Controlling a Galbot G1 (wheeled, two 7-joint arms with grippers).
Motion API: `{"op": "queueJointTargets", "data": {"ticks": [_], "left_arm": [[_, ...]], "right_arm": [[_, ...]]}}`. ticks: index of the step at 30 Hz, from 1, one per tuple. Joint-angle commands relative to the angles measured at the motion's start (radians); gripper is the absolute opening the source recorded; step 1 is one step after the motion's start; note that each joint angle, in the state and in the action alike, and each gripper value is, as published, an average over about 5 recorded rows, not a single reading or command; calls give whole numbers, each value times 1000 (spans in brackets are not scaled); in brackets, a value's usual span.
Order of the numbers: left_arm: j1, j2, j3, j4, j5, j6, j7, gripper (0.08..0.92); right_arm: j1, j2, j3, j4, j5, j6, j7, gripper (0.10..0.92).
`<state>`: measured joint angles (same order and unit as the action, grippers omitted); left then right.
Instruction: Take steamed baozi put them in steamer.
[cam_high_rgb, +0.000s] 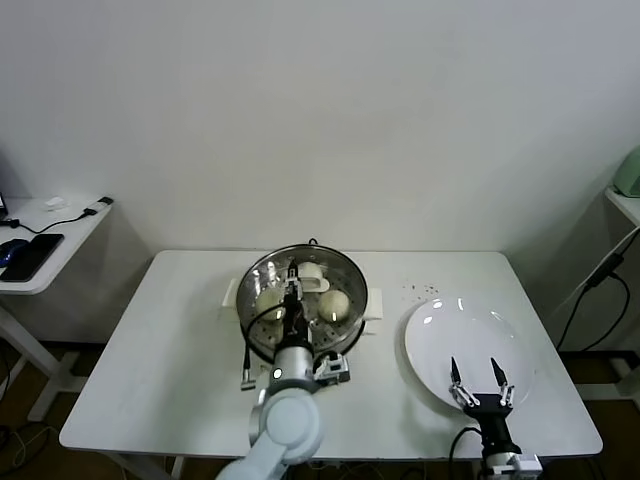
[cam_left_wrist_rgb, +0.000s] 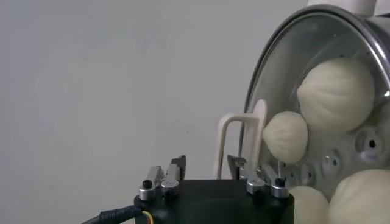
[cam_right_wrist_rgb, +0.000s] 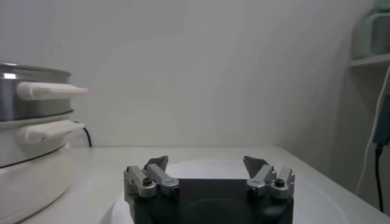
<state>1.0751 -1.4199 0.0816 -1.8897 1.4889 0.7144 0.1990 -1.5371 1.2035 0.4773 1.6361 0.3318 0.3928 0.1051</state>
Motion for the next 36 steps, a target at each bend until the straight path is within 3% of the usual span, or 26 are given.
{"op": "queueJointTargets", "data": {"ticks": [1,4,7,10,13,17,22,28,36], "left_arm": [[73,69,-14,-176,-165,-27,-19,514],[110,84,-52,-232,-307,-83,-87,601],[147,86,-127,-262,-580,-203,-215,687],[182,83,-238,-288,-877,-308,-336,769],[229,82,-390,-323,-1178,-394,-389,812],[308,93,-615,-329,-1518,-548,-385,822],[398,166,-806,-249,-1880,-667,-325,823],[459,252,-830,-47,-1993,-883,-258,823],[469,253,-764,110,-1931,-1025,-221,823]], "right_arm": [[5,-6,-21,3,-2,-16,7,823],[6,-10,-31,7,2,-21,16,823],[1,-16,-42,21,25,-5,33,823],[-6,-26,-46,43,48,6,43,823],[-11,-36,-43,56,41,-5,52,823],[-11,-43,-40,62,11,-28,71,823],[-5,-48,-36,61,6,-23,71,823],[-2,-58,-37,57,10,-15,66,823],[4,-54,-38,48,15,-6,63,823]]}}
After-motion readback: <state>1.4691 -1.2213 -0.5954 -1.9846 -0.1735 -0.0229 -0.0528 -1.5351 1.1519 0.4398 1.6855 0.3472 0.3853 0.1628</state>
